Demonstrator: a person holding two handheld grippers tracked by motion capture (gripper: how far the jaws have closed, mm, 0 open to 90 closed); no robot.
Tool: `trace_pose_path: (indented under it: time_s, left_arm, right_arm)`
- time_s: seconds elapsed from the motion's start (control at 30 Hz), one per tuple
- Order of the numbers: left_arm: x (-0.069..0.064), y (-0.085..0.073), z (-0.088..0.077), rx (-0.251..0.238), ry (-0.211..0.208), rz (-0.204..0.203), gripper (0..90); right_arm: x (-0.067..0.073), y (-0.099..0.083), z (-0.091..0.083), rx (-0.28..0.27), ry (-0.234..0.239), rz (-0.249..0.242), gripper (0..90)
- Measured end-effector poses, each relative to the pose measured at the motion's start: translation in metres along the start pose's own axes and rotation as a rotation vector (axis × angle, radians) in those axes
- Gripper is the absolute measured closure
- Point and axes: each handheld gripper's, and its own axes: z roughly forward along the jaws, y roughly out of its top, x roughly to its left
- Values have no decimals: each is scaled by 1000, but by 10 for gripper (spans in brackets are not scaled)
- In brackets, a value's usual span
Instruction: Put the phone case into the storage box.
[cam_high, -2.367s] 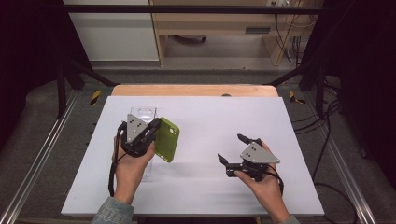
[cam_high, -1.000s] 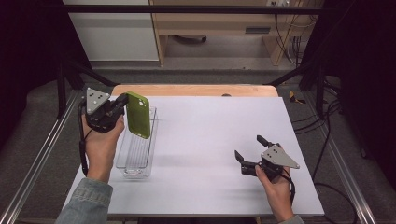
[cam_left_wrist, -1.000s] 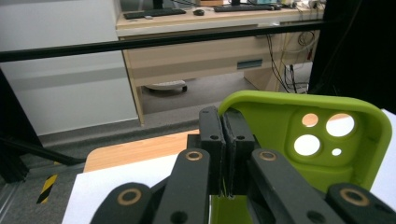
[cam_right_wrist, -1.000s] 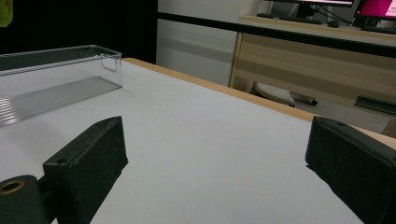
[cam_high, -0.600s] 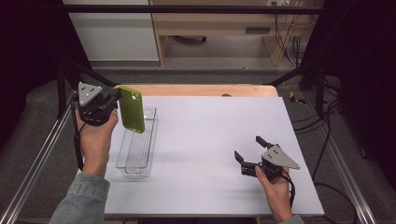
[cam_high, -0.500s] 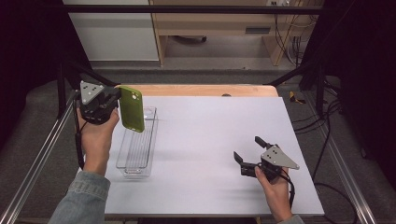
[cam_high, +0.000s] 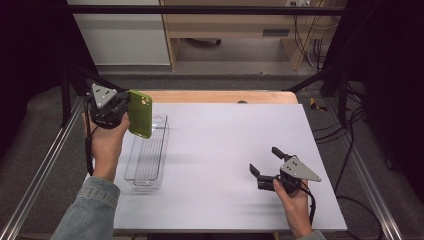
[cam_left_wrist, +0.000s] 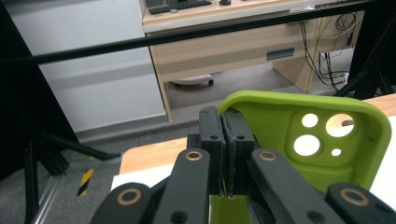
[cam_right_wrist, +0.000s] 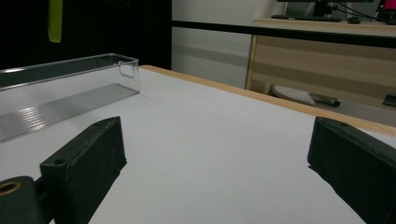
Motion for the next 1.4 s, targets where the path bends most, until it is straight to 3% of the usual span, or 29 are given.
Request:
trace_pose_path:
  time_s: [0.13, 0.27, 0.43, 0.63, 0.87, 1.1, 1.4]
  left_arm:
    - [2, -1, 6, -15, 19, -7, 877]
    - [1, -3, 11, -32, 34, -23, 877]
    - [0, -6, 18, -9, 30, -46, 877]
    - [3, -7, 26, -4, 25, -106, 877]
    - [3, -13, 38, 6, 47, -107, 877]
    - [8, -19, 38, -2, 86, -118, 876]
    - [14, -25, 38, 10, 89, -149, 877]
  right_arm:
    - [-2, 0, 0, 2, 0, 0, 39]
    - [-2, 2, -3, -31, 12, -4, 40]
    - [-1, 1, -2, -18, 17, -19, 42]
    - [-1, -1, 0, -6, 18, -35, 45]
    - [0, -2, 0, -6, 22, -44, 52]
    - [3, -2, 0, -2, 23, -55, 56]
    - [3, -2, 0, 0, 12, -59, 50]
